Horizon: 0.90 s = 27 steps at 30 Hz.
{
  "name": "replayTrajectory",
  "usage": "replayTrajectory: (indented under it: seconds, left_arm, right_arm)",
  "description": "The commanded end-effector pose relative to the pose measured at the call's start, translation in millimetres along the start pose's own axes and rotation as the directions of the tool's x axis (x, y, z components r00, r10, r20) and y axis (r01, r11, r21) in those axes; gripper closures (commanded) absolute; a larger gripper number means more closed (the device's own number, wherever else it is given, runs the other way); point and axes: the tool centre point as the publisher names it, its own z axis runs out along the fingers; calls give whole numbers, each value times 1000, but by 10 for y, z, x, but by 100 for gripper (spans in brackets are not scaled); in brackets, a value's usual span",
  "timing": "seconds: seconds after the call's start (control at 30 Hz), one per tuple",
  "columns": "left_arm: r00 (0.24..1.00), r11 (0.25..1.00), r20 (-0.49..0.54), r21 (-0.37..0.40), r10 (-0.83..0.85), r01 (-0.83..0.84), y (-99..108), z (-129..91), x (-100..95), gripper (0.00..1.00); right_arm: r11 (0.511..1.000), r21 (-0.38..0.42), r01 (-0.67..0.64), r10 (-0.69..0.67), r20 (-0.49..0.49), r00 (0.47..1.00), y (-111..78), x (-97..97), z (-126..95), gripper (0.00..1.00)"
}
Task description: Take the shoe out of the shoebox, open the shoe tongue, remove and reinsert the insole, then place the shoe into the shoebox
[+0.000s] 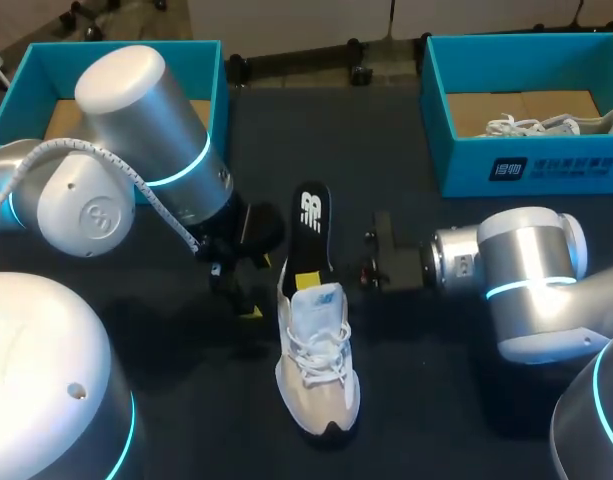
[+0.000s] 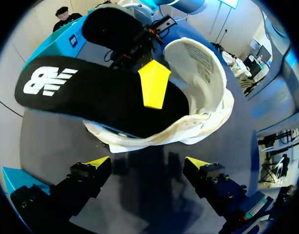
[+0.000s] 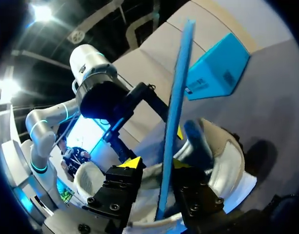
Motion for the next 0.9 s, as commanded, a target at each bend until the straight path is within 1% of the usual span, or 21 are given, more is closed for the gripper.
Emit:
replayTrajectory:
  seconds: [0.03, 0.1, 0.17, 0.3, 0.37, 0.47, 0.53, 0.57, 0.6, 0.63, 0.77, 0.9]
  left_arm:
    - [1000, 1000, 3, 2, 1, -1, 9, 8, 9, 0]
    - [1000, 1000, 3, 2, 1, -1, 9, 8, 9, 0]
    - [1000, 1000, 3, 2, 1, -1, 9, 8, 9, 0]
    - [1000, 1000, 3, 2, 1, -1, 9, 8, 9, 0]
    - [1000, 1000, 3, 2, 1, -1, 9, 8, 9, 0]
    - [1000, 1000, 3, 2, 1, -1, 9, 8, 9, 0]
    - [1000, 1000, 3, 2, 1, -1, 9, 8, 9, 0]
    - [1000, 1000, 3, 2, 1, -1, 9, 8, 9, 0]
    - [1000, 1000, 3, 2, 1, -1, 9, 8, 9, 0]
    - [1000, 1000, 3, 2, 1, -1, 9, 8, 9, 0]
    - [1000, 1000, 3, 2, 1, -1, 9, 8, 9, 0]
    - [1000, 1000, 3, 2, 1, -1, 9, 8, 9, 0]
  right_arm:
    - [1000, 0, 10, -10, 10, 1000, 82, 45, 5, 67]
    - [1000, -3, 17, -17, 11, 1000, 112, 41, 1, 67]
    - [1000, -7, 25, -24, 9, 1000, 144, 30, -4, 72]
    - [998, -43, 44, -44, 6, 999, 192, 17, -19, 76]
    - [997, -61, 55, -55, -11, 998, 210, 15, -28, 78]
    - [995, -82, 57, -58, -11, 998, 241, -12, -38, 75]
    - [994, -97, 54, -56, -17, 998, 253, -38, -38, 77]
    - [993, -107, 53, -56, -20, 998, 259, -54, -37, 82]
    - [992, -121, 46, -48, -19, 999, 268, -75, -38, 96]
    - [992, -119, 44, -47, -21, 999, 270, -84, -38, 100]
    - [995, -97, 20, -22, -21, 1000, 258, -123, -11, 100]
    - [998, -69, 9, -10, -17, 1000, 204, -114, -3, 100]
